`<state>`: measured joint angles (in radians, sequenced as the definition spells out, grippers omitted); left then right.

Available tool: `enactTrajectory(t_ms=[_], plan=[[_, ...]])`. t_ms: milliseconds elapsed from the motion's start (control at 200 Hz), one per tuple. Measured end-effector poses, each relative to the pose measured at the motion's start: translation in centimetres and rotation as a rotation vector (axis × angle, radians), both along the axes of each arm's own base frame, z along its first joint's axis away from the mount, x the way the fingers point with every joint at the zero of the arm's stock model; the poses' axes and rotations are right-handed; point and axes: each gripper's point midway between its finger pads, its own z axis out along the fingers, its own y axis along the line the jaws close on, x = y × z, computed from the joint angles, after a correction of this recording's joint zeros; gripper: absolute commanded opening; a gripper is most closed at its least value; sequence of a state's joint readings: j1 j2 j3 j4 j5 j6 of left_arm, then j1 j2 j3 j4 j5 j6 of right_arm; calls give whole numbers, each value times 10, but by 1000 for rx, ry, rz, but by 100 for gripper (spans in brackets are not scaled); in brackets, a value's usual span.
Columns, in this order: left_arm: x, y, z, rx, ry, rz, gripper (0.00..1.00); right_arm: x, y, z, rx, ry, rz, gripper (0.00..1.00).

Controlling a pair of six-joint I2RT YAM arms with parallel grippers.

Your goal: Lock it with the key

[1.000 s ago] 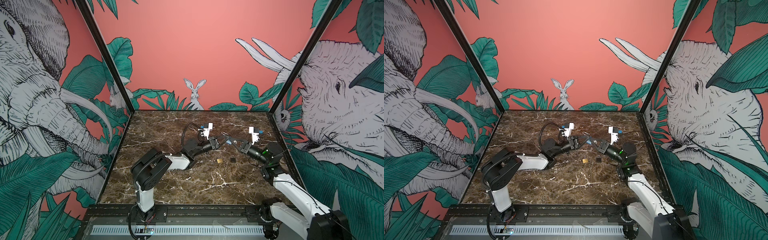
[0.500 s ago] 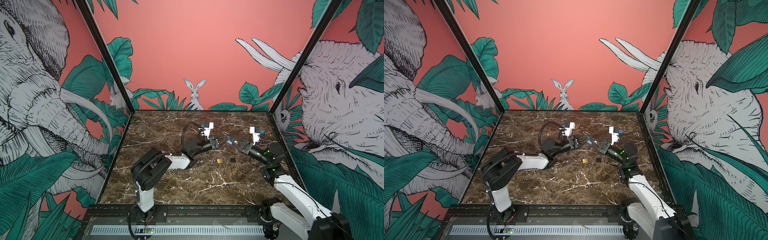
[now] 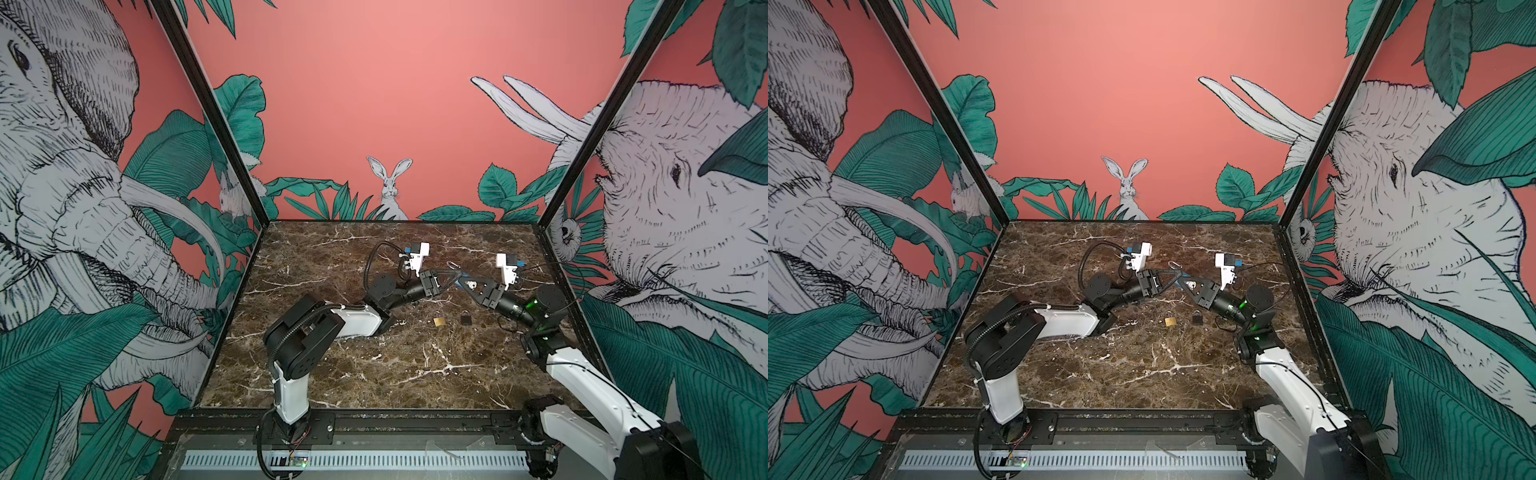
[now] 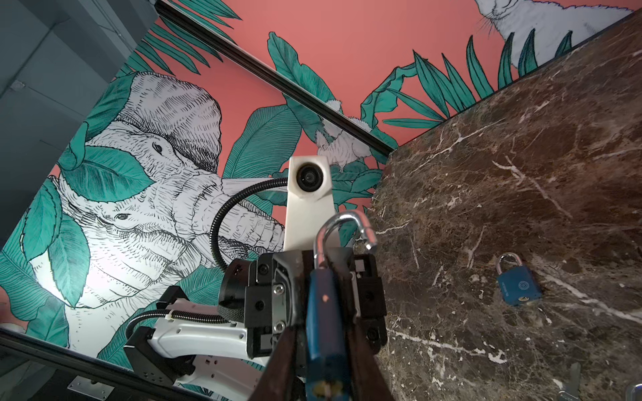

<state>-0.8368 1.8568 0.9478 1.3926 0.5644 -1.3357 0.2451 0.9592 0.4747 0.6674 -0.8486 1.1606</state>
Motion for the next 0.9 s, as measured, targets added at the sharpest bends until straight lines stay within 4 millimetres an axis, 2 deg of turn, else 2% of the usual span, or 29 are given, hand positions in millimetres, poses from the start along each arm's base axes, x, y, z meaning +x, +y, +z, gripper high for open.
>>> enactTrajectory(t_ms=[235,265,310,380,605,900], plan=[[-1,0,-1,4,0,-6,0,-1,0,-4,-12,9,0,19],[-1,-1,-1,4,0,-7,0,-1,0,-4,-14,9,0,21],[-1,-1,-2,7,1,-8,0,-1,0,-5,-19,11,-1,30],[-2,-1,-4,14,5,-10,0,-2,-1,-7,-27,18,-1,32],[-4,-2,-10,29,10,-14,0,-3,-2,-9,-43,33,-6,27],[-4,-2,-11,30,10,-16,0,-2,-5,-10,-46,39,-16,27]])
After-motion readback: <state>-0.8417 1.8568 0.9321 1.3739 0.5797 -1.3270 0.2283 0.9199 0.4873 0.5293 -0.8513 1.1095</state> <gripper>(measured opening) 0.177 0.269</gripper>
